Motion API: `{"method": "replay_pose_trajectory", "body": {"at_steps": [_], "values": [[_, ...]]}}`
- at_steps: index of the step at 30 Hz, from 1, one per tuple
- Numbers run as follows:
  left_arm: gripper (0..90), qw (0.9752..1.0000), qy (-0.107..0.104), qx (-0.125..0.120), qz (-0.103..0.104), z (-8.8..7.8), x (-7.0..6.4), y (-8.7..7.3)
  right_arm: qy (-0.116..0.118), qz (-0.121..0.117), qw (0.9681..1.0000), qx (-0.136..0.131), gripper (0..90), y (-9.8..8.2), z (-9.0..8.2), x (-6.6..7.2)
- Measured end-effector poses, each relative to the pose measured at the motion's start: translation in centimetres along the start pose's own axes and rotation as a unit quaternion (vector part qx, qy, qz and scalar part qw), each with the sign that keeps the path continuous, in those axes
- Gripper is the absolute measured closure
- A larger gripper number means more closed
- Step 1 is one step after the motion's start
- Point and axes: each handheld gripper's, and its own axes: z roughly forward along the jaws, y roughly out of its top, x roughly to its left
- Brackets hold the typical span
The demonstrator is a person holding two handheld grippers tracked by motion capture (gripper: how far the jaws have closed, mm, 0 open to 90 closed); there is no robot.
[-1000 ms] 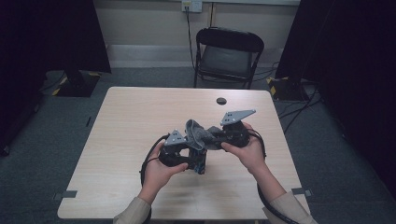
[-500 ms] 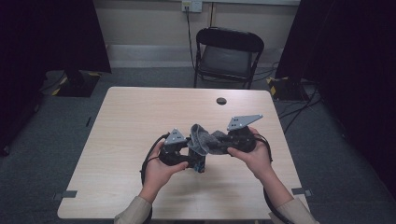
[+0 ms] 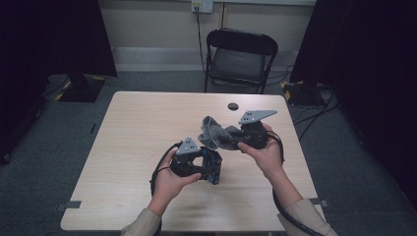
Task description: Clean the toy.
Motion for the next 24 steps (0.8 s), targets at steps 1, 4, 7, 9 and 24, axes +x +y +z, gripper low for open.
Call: {"method": "replay_pose_trajectory", "body": {"at_steps": [1,4,7,9,24], "values": [[25.3,1.0000,0.000,0.001,0.000,0.0,0.0,0.0,0.003,-0.003,1.0000,0.003,75.9,0.1,0.3,0.1],[25.3,1.0000,0.002,-0.002,-0.003,0.0,0.1,0.0,0.011,-0.012,0.9998,0.012,75.9,0.2,0.9,0.7],[25.3,1.0000,0.005,-0.002,-0.002,-0.1,0.2,0.0,0.018,-0.017,0.9996,0.015,75.9,0.1,1.2,1.1],[25.3,1.0000,0.007,-0.002,-0.002,-0.3,0.3,0.0,0.020,-0.020,0.9995,0.016,75.9,0.1,1.1,1.2],[25.3,0.9996,0.027,0.000,-0.008,-0.8,1.4,-0.1,0.030,-0.032,0.9990,0.013,75.8,-0.8,0.1,2.0]]}}
